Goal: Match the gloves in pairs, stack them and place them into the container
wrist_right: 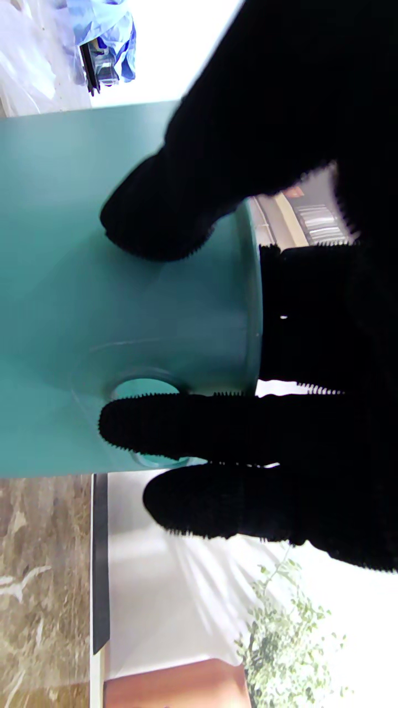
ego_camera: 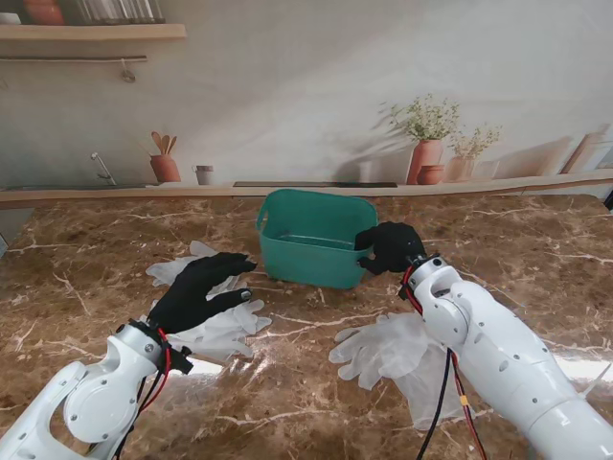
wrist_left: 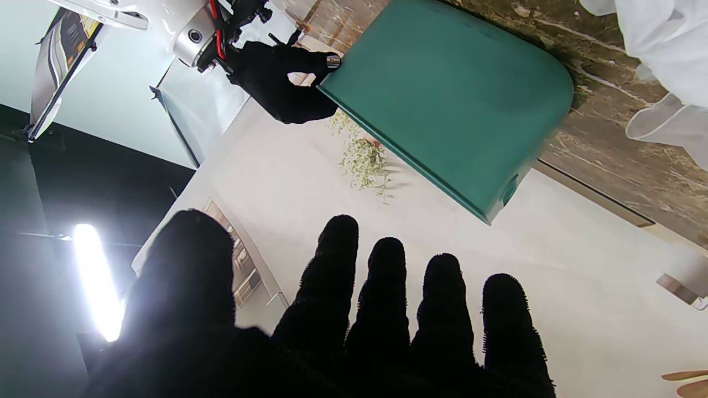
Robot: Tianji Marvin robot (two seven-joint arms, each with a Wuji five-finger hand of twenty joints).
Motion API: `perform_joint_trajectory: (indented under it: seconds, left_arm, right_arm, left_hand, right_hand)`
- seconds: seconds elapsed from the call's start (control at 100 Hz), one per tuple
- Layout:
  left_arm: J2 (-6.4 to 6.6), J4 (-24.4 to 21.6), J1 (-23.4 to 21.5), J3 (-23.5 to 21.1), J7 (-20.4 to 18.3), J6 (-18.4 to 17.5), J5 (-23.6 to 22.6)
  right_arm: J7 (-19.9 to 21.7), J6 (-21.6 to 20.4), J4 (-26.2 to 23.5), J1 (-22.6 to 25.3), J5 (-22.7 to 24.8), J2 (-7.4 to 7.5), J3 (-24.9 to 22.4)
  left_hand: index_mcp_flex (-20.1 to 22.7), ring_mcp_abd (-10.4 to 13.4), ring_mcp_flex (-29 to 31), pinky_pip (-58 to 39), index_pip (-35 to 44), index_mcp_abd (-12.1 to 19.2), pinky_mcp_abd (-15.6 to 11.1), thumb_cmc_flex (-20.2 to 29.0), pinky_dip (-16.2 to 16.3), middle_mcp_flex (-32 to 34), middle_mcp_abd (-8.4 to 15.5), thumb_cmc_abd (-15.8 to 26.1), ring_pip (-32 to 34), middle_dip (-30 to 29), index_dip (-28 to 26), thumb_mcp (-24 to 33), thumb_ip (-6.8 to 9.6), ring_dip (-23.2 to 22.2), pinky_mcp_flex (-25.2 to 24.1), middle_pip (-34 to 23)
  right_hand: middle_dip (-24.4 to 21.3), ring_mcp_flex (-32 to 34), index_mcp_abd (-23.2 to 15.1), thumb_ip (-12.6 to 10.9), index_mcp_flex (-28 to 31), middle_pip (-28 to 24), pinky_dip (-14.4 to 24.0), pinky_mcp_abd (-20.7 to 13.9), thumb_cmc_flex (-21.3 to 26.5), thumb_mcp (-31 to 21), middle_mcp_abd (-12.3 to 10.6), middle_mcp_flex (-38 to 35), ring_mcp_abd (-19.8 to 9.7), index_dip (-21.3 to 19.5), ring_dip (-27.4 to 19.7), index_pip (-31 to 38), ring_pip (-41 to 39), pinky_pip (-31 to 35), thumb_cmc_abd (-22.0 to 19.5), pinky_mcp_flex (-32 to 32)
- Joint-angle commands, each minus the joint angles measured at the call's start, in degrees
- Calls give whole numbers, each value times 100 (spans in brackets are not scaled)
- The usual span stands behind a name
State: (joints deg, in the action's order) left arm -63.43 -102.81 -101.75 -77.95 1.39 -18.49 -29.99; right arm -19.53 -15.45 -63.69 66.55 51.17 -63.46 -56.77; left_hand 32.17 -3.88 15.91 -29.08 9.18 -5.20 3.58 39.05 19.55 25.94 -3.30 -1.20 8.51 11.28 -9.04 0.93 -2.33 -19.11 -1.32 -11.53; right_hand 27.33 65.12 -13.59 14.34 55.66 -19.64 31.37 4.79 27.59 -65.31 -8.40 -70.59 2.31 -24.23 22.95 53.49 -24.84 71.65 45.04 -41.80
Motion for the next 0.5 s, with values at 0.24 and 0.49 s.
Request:
perform_joint_trajectory:
  seconds: [0.24,0.49]
  left_arm:
    - [13,-27,-40,21,-28,22,-2]
    - [16,-28,-33,32,-48,50,8]
  right_arm:
    - [248,100,-61,-20,211,120,-162]
    - [297,214,-80,-40,313,148,-137]
  left_hand:
    - [-11,300,-98,17,33,189,-68,-38,-14,-78,136,137,-151,-54,-32,-178,85,63,-89,106]
    - [-7,316,-91,22,37,202,-68,-26,-9,-74,164,125,-155,-56,-36,-179,82,65,-86,109]
  right_hand:
    - [-180,-858,-211,114,-520,274,230,83,188,-230,172,668,-656,945,-78,-254,558,-571,-187,693]
    - [-789,-1577,-65,-679,-977,421,397,12,-523,-36,129,1693,-690,137,-205,-2631,868,-1013,-385,1191]
